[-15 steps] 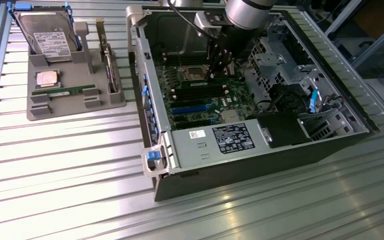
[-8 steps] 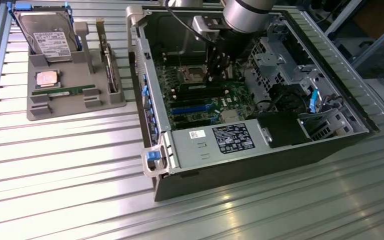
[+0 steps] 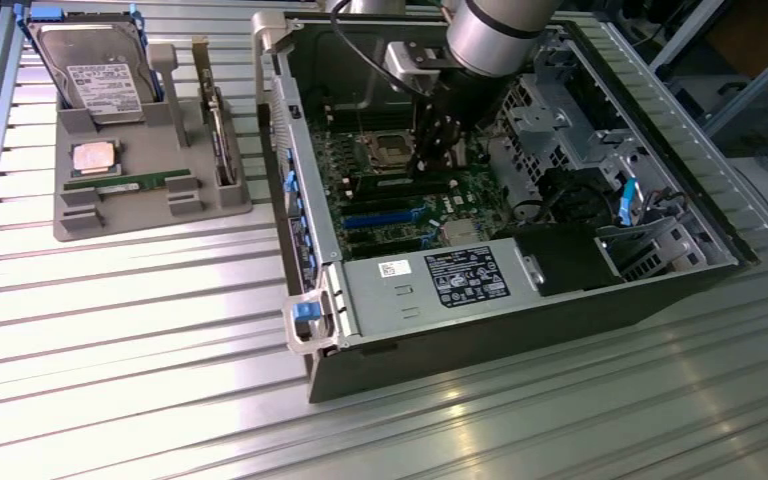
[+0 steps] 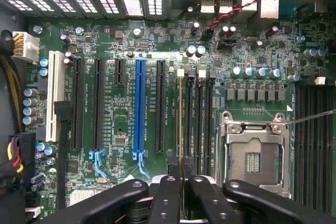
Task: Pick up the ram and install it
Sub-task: 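Insert the ram into the slot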
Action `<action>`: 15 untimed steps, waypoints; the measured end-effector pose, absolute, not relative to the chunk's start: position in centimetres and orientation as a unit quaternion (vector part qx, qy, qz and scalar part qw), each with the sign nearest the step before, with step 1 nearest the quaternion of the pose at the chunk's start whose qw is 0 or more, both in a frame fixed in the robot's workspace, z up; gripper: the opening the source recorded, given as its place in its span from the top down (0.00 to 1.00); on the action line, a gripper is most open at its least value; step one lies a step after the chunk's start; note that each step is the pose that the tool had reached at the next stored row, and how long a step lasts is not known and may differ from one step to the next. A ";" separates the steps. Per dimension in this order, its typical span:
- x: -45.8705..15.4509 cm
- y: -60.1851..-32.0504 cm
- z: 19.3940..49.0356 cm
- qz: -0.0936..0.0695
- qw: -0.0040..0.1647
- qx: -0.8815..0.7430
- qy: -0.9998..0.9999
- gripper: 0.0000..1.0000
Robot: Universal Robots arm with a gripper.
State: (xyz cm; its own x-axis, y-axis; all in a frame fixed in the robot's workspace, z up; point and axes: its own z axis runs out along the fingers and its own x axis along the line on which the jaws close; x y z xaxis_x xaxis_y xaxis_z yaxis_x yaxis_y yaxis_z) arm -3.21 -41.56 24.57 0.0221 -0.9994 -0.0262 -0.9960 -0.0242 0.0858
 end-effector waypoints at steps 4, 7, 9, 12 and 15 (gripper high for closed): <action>-3.2 -41.6 24.3 -0.039 0.022 0.714 -0.698 0.88; -3.2 -41.6 24.2 -0.036 0.025 0.714 -0.698 0.88; -3.2 -41.6 24.1 -0.035 0.026 0.714 -0.698 0.88; -3.2 -41.6 23.9 -0.035 0.026 0.714 -0.698 0.88; -3.2 -41.6 23.9 -0.035 0.025 0.714 -0.698 0.88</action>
State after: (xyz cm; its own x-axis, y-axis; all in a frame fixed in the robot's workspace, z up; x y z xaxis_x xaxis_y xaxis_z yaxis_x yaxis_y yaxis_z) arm -3.24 -41.55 23.92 0.0218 -0.9997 -0.0147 -0.9961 -0.0230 0.0856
